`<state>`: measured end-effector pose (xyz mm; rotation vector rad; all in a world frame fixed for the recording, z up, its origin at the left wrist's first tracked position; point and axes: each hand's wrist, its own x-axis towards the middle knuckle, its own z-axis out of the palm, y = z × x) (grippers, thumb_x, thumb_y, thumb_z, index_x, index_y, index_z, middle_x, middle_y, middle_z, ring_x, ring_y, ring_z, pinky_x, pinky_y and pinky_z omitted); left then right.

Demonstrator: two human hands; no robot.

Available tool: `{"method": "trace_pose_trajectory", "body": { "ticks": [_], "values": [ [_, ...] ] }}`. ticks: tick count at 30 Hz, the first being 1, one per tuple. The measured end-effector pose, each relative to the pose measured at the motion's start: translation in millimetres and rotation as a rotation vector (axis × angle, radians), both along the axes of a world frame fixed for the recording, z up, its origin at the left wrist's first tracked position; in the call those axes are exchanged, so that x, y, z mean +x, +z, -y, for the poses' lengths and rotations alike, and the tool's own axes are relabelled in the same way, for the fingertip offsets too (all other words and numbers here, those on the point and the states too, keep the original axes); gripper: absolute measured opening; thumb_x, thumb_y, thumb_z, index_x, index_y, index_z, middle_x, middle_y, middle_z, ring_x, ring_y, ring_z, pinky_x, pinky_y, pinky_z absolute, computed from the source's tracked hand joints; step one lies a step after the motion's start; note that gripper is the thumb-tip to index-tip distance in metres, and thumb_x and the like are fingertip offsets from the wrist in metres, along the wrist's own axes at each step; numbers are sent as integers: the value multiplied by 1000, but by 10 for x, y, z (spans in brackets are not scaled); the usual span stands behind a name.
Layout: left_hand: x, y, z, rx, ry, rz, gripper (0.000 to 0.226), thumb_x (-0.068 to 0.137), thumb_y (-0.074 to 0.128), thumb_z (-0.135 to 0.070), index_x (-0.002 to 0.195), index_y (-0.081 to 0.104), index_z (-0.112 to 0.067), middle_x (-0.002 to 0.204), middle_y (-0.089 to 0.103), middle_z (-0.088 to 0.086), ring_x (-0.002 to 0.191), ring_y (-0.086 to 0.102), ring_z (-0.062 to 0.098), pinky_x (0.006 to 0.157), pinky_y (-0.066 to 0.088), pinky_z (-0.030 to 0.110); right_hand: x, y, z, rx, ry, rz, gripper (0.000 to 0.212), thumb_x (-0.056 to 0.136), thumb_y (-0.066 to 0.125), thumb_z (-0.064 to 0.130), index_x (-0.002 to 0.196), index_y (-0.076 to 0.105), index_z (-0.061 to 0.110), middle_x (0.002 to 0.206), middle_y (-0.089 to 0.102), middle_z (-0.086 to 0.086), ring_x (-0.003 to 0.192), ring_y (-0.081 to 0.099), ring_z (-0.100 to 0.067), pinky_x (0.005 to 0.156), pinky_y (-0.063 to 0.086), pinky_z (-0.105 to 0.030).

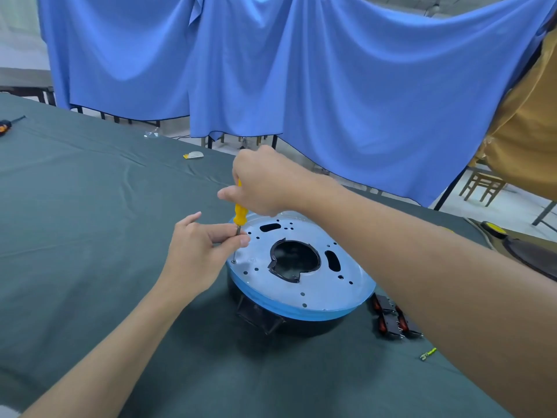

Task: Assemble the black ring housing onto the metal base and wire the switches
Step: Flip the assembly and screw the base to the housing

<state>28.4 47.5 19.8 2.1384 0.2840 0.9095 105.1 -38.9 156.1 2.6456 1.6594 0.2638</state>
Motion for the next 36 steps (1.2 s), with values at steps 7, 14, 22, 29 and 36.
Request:
{"method": "trace_pose_trajectory", "body": {
  "ticks": [7,14,22,29,36],
  "values": [
    [-8,7,-63,49,-60,-53,21,96,60,-23,84,77,-23,85,72,24,96,66,29,106,7,3,-129,179,99,-80,130,-23,8,89,66,19,93,69,14,59,53,10,71,56,-12,78,51,-28],
    [-2,-9,-24,83,-19,-15,15,93,66,-21,82,76,-21,79,75,8,85,66,15,109,8,6,-156,124,101,-111,75,40,15,93,54,16,95,64,6,79,44,-15,104,60,-26,91,46,-35],
    [-6,21,-33,166,-77,-99,24,99,56,-16,83,71,-24,80,71,24,79,65,34,110,5,7,-85,81,43,-135,-122,-170,34,94,42,13,61,49,13,76,75,-10,60,55,-20,67,48,-27],
    [-53,-44,-36,-23,-186,-44,27,99,54,-14,111,73,-31,81,64,-13,76,61,16,102,38,24,25,-20,327,-16,-173,-465,35,94,56,33,83,65,1,73,74,-7,56,71,-16,61,59,-24],
    [-16,-153,-56,-549,-99,-80,25,102,51,-22,112,73,-14,114,73,0,108,67,16,100,50,34,-56,27,234,-71,29,-204,10,87,61,14,81,69,13,64,68,3,51,57,6,40,38,-7]
  ]
}}
